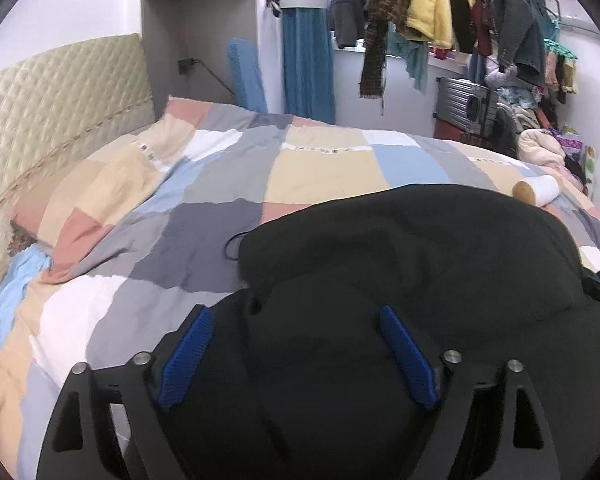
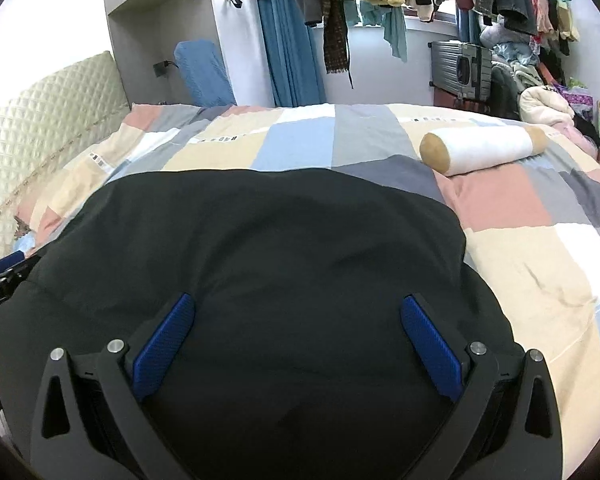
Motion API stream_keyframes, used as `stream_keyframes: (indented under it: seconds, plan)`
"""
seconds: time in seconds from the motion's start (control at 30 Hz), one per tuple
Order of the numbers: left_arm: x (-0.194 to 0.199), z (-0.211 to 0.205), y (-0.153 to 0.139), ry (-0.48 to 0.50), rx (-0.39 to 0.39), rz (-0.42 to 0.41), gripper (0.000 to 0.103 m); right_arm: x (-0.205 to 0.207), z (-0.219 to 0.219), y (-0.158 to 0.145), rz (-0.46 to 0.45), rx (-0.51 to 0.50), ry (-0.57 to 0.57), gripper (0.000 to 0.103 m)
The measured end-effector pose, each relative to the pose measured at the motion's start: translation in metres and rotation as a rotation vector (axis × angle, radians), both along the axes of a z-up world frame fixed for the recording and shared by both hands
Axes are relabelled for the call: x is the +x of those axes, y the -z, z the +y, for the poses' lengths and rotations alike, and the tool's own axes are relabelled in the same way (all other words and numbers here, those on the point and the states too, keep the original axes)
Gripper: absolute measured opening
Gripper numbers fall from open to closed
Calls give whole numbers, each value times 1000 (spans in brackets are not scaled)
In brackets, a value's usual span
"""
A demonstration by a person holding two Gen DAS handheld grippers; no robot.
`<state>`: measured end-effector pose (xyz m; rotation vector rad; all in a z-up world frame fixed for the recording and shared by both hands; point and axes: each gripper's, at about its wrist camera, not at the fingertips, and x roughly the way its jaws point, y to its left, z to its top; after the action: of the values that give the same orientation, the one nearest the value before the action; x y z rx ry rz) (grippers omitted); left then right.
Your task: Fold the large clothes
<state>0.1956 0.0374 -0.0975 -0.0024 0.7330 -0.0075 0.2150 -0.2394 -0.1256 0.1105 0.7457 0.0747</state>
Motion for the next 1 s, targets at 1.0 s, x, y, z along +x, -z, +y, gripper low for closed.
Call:
stream_keyframes:
  seconds: [1.0]
  plan:
    - [-111, 19, -126, 27, -137, -212, 100, -115, 1, -103, -230, -70, 54, 103]
